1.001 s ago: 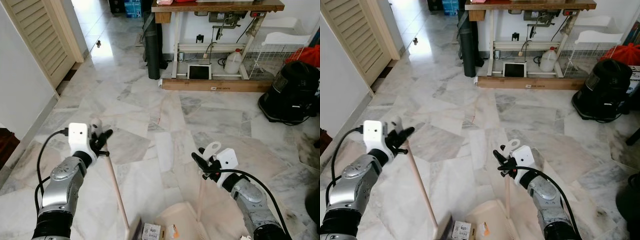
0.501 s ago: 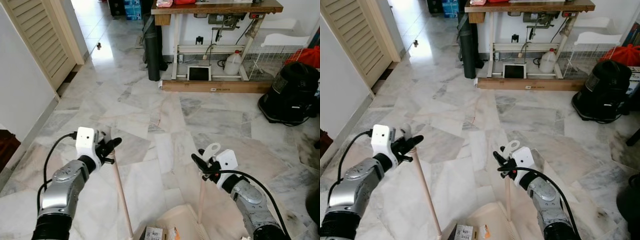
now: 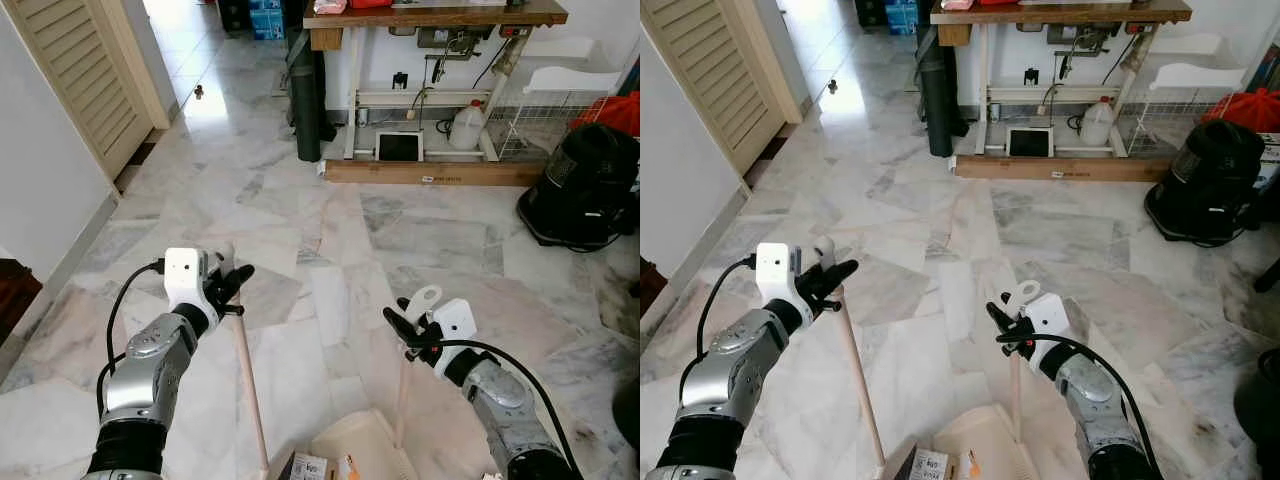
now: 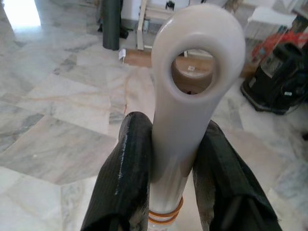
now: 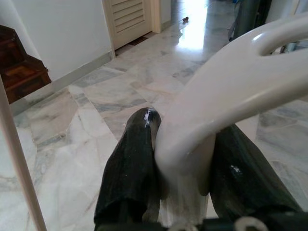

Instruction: Sweep floor

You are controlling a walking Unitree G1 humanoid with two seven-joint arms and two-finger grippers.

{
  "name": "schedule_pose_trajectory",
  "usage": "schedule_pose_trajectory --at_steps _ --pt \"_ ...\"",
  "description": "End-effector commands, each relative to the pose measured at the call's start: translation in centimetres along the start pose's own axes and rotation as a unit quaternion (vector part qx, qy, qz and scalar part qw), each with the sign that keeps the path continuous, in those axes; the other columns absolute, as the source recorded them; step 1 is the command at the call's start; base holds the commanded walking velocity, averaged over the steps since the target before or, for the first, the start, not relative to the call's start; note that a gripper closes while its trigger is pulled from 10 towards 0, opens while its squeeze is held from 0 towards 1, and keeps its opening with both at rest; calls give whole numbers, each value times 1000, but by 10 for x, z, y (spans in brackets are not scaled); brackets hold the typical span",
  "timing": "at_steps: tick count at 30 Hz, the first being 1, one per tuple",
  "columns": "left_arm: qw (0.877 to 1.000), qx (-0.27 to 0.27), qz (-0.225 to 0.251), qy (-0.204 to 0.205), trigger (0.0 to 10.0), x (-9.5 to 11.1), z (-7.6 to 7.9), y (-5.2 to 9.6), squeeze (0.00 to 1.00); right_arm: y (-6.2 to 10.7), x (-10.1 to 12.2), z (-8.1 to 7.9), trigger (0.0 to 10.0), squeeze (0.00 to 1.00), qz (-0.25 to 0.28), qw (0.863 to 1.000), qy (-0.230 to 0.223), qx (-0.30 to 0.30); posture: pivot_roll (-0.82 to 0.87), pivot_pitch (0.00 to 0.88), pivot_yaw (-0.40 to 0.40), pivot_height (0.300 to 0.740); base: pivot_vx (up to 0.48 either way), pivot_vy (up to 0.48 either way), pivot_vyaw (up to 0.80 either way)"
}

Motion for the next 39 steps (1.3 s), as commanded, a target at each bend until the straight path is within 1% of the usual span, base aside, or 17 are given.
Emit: schedule_pose_trajectory --at_steps 1,8,12,13,17,21,23,24,25,28,30,32,34,36,37,38,39 --pt "995 -13 52 80 10000 20 8 -6 0 -6 14 1 10000 0 22 1000 3 4 -65 31 68 740 0 0 0" --pt "993 -8 59 97 10000 23 4 -4 0 -6 11 -1 10000 0 15 1000 12 6 -57 31 67 740 0 0 0" --pt "989 -5 69 129 10000 24 4 -5 0 -8 13 -2 10000 0 18 1000 8 4 -55 38 68 740 0 0 0" --pt "989 -5 69 129 10000 24 4 -5 0 -8 13 -2 10000 0 18 1000 8 4 -55 38 68 740 0 0 0" --pt "986 0 83 141 10000 29 5 -7 0 -9 11 -9 10000 0 18 1000 -5 20 -55 38 68 740 0 0 0" --pt "989 31 100 104 10000 33 -1 -6 0 -7 8 -12 10000 0 14 999 -7 28 -59 37 67 740 0 0 0" --pt "991 57 109 45 10000 37 -8 -3 0 -6 8 -9 10000 0 15 1000 -4 18 -60 31 66 740 0 0 0" --pt "991 57 109 45 10000 37 -8 -3 0 -6 8 -9 10000 0 15 1000 -4 18 -60 31 66 740 0 0 0" --pt "992 63 109 26 10000 38 -10 -1 0 -6 8 -8 10000 0 16 1000 -1 14 -61 29 67 740 0 0 0" --pt "991 71 109 0 10000 37 -15 3 0 -5 7 -5 10000 0 15 1000 1 8 -59 27 67 740 0 0 0" --pt "992 65 104 -18 10000 35 -15 4 0 -5 7 -6 10000 0 15 1000 1 8 -54 18 66 740 0 0 0" --pt "992 53 92 -65 10000 30 -13 6 0 -5 6 -6 10000 0 14 1000 2 8 -52 13 66 740 0 0 0" --pt "992 40 83 -90 10000 26 -11 7 0 -6 7 -6 10000 0 14 1000 1 9 -50 11 66 740 0 0 0" --pt "992 38 82 -93 10000 26 -11 7 0 -6 7 -6 10000 0 14 1000 1 9 -50 11 66 740 0 0 0" --pt "990 33 76 -111 10000 24 -10 7 0 -6 7 -7 10000 0 14 1000 1 9 -50 11 66 740 0 0 0" --pt "987 21 62 -144 10000 19 -9 7 0 -7 8 -6 10000 0 16 1000 1 9 -47 17 66 740 0 0 0" --pt "986 16 55 -157 10000 16 -9 7 0 -7 8 -6 10000 0 16 1000 0 9 -47 17 66 740 0 0 0"
Point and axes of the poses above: a point about 5 cm out from each wrist's last joint towards the gripper, its own y axis pointing back from the gripper into the wrist, its own x axis along the axis of the wrist's last joint, z = x × y, the point moved 6 cm from there along -y, pointing out of the wrist towards the gripper, and after that the axes turned 9 degrees about -y, right-handed, at the moved point
